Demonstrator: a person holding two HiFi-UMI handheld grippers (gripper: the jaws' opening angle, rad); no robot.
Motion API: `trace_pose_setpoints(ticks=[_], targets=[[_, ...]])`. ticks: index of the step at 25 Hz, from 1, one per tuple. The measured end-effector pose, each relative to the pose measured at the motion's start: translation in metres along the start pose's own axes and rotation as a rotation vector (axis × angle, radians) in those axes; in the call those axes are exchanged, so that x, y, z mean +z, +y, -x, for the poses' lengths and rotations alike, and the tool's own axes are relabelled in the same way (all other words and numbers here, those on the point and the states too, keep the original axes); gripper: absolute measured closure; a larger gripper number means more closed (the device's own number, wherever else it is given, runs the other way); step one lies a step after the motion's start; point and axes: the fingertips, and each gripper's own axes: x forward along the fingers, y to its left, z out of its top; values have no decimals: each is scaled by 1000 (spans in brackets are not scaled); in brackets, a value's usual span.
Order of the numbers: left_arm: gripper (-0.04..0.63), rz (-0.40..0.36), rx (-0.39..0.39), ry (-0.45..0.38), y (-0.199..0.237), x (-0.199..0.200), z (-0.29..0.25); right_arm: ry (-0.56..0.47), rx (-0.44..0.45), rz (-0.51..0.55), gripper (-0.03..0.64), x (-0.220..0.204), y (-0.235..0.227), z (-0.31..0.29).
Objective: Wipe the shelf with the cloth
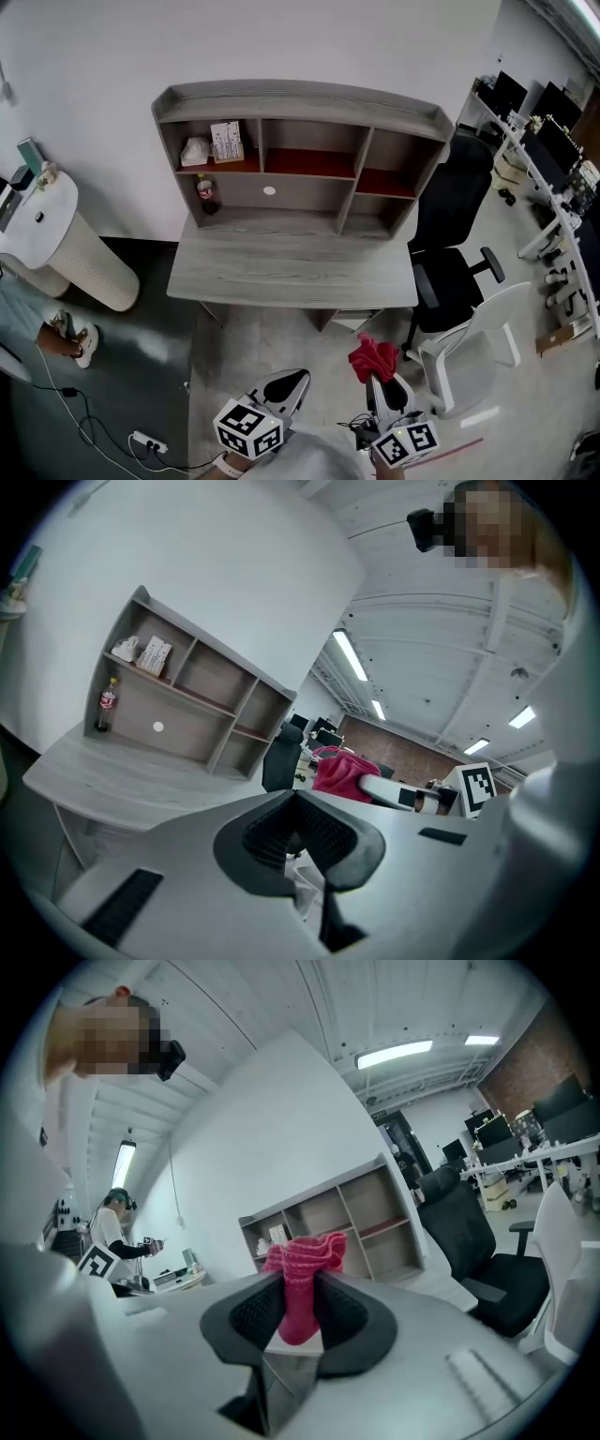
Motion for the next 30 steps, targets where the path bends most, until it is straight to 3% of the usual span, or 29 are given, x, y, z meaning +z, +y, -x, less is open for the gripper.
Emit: trace_pose_setpoints(ticks=[7, 16, 30], targets=[[589, -19, 5, -18, 61, 40, -19, 2, -35, -2, 523, 1, -10, -56], [589, -5, -2, 35, 82, 49, -73, 16, -61, -67, 523, 0, -50, -102], [589, -34, 84, 18, 90, 111, -219, 41, 94, -44, 523, 67, -154, -213]])
